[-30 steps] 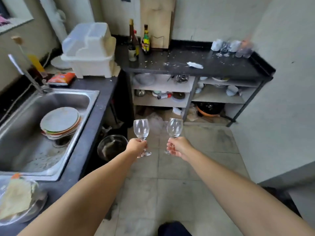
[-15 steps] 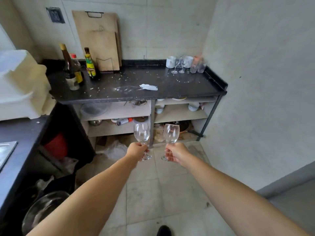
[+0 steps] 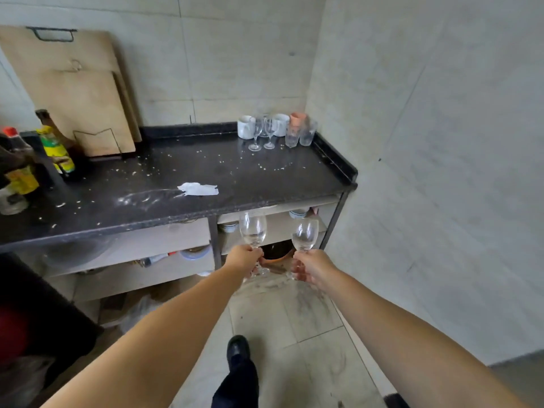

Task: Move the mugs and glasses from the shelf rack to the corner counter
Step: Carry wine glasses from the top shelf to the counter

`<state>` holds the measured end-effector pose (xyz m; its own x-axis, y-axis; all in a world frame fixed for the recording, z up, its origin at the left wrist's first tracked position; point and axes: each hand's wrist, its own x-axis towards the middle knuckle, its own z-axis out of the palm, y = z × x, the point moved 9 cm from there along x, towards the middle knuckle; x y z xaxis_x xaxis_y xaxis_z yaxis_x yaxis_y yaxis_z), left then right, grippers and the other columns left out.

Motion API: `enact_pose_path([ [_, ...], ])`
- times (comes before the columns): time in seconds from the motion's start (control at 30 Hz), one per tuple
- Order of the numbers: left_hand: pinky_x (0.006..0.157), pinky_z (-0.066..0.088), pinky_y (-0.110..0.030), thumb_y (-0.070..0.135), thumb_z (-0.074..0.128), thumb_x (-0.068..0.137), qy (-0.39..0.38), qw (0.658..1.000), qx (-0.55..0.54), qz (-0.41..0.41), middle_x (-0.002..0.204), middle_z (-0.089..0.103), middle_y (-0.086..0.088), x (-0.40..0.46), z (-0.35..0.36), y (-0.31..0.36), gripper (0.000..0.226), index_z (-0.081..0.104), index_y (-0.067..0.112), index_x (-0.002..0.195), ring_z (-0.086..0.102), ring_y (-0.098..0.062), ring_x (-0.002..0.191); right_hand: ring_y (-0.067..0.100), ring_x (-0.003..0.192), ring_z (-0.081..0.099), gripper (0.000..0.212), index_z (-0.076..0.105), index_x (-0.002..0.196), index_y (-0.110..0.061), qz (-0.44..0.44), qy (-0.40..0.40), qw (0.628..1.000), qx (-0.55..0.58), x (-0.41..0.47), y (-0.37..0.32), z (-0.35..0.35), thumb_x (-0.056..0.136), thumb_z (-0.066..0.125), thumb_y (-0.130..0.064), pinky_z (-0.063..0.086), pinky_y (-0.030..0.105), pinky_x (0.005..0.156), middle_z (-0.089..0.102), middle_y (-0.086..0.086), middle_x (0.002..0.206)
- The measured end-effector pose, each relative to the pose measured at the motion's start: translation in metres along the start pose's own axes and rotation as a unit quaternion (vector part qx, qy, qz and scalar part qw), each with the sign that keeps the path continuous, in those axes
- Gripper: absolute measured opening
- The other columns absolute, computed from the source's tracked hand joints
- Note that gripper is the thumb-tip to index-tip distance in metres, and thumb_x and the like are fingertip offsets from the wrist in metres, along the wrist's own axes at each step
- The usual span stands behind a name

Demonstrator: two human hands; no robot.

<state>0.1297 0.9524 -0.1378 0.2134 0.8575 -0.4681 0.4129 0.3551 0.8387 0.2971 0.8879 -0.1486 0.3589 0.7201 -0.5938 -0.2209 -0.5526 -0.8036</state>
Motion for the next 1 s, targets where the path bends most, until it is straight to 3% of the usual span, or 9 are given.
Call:
enact_pose_path([
  [0.1,0.030,0.027,-0.011,0.009,0.050,0.093,-0.007,1.000,-0.018,0.002,0.072,0.061,-0.004,0.069,0.003,0.035,0.015,0.058,0.004,0.080,0.039,-0.015,0.046,0.016,0.052,0.053,0.007,0.052,0.088,-0.006,-0.006,0.011,1.000,-0.001,0.059,-0.040,0.003,0.094,0.049,-0.004,0.043,0.017,0.033,0.052,0.008,0.069],
  [0.27,0.034,0.028,-0.014,0.013,0.050,0.095,-0.021,1.000,-0.005,0.018,0.072,0.063,0.000,0.176,-0.001,0.106,0.023,0.059,0.009,0.074,0.041,-0.011,0.044,0.017,0.052,0.051,0.014,0.052,0.082,-0.008,-0.023,0.011,1.000,0.010,0.147,-0.128,0.010,0.094,0.047,-0.004,0.044,0.020,0.036,0.049,0.007,0.066],
  [0.37,0.032,0.029,-0.014,0.014,0.051,0.095,-0.019,1.000,0.001,0.021,0.070,0.063,0.002,0.229,-0.009,0.143,0.016,0.061,0.007,0.085,0.042,-0.007,0.037,0.017,0.052,0.052,0.016,0.053,0.080,-0.008,-0.022,0.030,0.999,0.025,0.192,-0.174,0.008,0.095,0.049,-0.003,0.045,0.018,0.034,0.051,0.008,0.068],
  [0.47,0.038,0.032,-0.017,0.016,0.051,0.096,-0.013,1.000,-0.001,0.007,0.073,0.064,0.002,0.267,-0.014,0.162,0.016,0.061,0.009,0.086,0.043,-0.010,0.046,0.016,0.056,0.055,0.012,0.054,0.084,-0.008,-0.013,0.036,0.999,0.027,0.227,-0.197,0.004,0.095,0.051,-0.005,0.047,0.018,0.035,0.053,0.008,0.072],
  [0.57,0.036,0.033,-0.015,0.018,0.053,0.095,-0.016,1.000,-0.010,-0.015,0.078,0.066,-0.001,0.305,-0.011,0.172,0.015,0.063,0.007,0.093,0.046,-0.005,0.036,0.016,0.059,0.056,0.008,0.056,0.088,-0.008,0.005,0.041,0.999,0.011,0.268,-0.211,-0.004,0.094,0.052,-0.007,0.047,0.017,0.036,0.055,0.007,0.073],
  [0.63,0.039,0.036,-0.016,0.018,0.055,0.095,-0.022,0.999,-0.012,-0.024,0.083,0.066,-0.003,0.326,-0.006,0.178,0.015,0.064,0.007,0.094,0.049,-0.004,0.040,0.015,0.059,0.057,0.005,0.056,0.090,-0.008,0.009,0.044,0.999,0.008,0.294,-0.219,-0.010,0.094,0.054,-0.007,0.048,0.018,0.038,0.056,0.007,0.073],
  [0.77,0.040,0.046,-0.016,0.015,0.058,0.093,-0.045,0.998,-0.032,-0.037,0.071,0.056,-0.002,0.370,0.015,0.193,0.013,0.067,0.005,0.093,0.050,-0.010,0.055,0.013,0.058,0.055,0.005,0.057,0.089,-0.008,0.013,0.054,0.998,-0.015,0.356,-0.239,-0.027,0.093,0.055,-0.008,0.058,0.028,0.058,0.054,0.006,0.073],
  [0.9,0.048,0.057,-0.018,0.013,0.060,0.092,-0.053,0.995,-0.062,-0.063,0.075,0.055,-0.006,0.431,0.051,0.216,0.014,0.065,0.002,0.098,0.055,-0.011,0.061,0.011,0.064,0.055,0.010,0.060,0.099,-0.009,-0.019,0.059,0.994,-0.088,0.427,-0.272,-0.053,0.094,0.056,-0.016,0.050,0.023,0.053,0.056,0.004,0.081],
  [1.0,0.046,0.055,-0.015,0.012,0.062,0.091,-0.033,0.993,-0.074,-0.080,0.073,0.057,-0.006,0.476,0.080,0.237,0.011,0.065,0.003,0.097,0.056,-0.012,0.063,0.013,0.063,0.054,0.008,0.061,0.092,-0.008,-0.024,0.059,0.994,-0.085,0.477,-0.296,-0.076,0.094,0.055,-0.013,0.053,0.030,0.066,0.055,0.004,0.072],
])
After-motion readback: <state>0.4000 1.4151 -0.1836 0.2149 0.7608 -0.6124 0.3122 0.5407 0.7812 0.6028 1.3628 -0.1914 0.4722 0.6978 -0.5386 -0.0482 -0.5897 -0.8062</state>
